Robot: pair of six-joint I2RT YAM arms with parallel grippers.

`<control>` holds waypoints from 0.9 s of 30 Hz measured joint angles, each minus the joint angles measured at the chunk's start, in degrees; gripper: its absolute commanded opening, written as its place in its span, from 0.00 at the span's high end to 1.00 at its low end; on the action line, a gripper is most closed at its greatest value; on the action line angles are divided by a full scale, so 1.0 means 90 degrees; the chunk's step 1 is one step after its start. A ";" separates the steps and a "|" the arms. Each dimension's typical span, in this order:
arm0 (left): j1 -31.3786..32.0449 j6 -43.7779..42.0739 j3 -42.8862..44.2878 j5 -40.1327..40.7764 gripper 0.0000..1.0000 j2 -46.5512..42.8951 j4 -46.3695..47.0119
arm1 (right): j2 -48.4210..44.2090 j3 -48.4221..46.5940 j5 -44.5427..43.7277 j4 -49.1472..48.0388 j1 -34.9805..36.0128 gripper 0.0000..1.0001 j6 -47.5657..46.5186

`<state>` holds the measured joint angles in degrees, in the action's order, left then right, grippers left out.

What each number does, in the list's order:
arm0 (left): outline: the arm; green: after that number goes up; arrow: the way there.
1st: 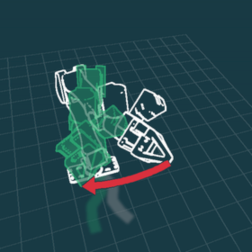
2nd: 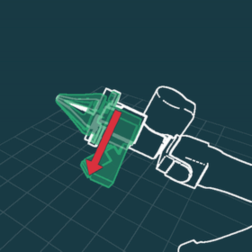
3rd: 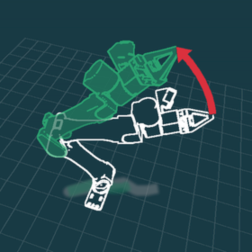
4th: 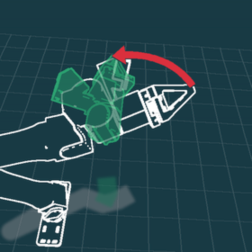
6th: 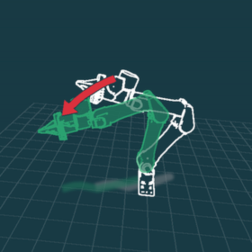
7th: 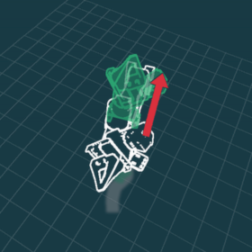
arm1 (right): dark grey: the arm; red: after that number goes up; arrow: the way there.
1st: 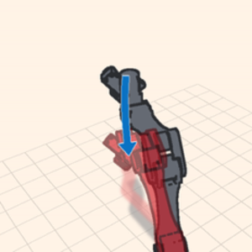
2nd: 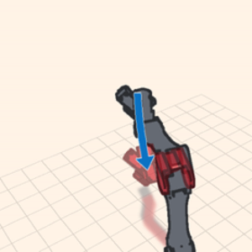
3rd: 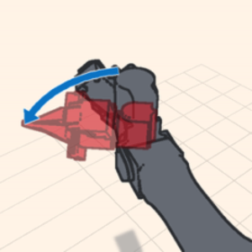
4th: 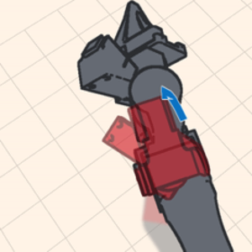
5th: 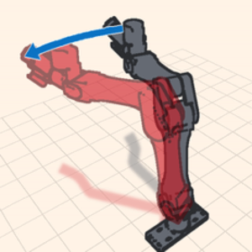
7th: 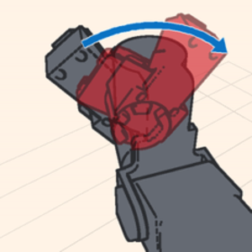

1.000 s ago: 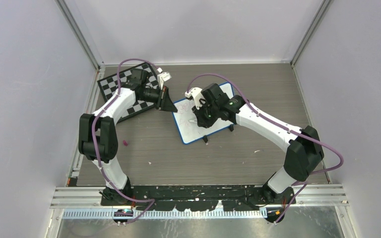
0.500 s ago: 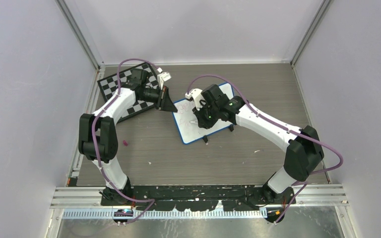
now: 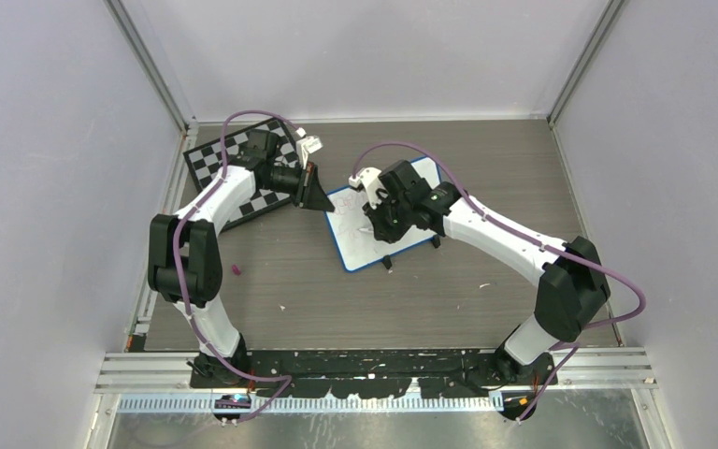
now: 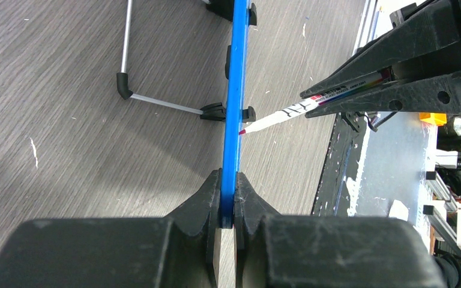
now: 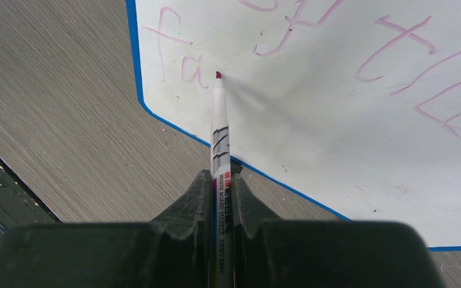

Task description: Write a sentence on the whiteboard

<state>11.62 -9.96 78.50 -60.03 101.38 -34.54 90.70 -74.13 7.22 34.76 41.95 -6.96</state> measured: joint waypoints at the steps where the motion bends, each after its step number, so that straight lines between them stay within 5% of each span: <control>1: 0.0000 0.0000 0.0000 0.0000 1.00 0.0000 0.0002 | 0.0000 0.0000 0.0000 0.0000 -0.0010 1.00 0.0000; 27: 0.0000 0.0000 0.0000 0.0022 1.00 0.0000 0.0007 | -0.0002 0.0216 0.0119 0.0112 -0.0121 1.00 -0.0024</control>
<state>11.62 -9.96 78.50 -59.83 101.38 -34.48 90.67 -72.18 8.29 35.77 40.86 -7.18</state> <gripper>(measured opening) 0.097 0.167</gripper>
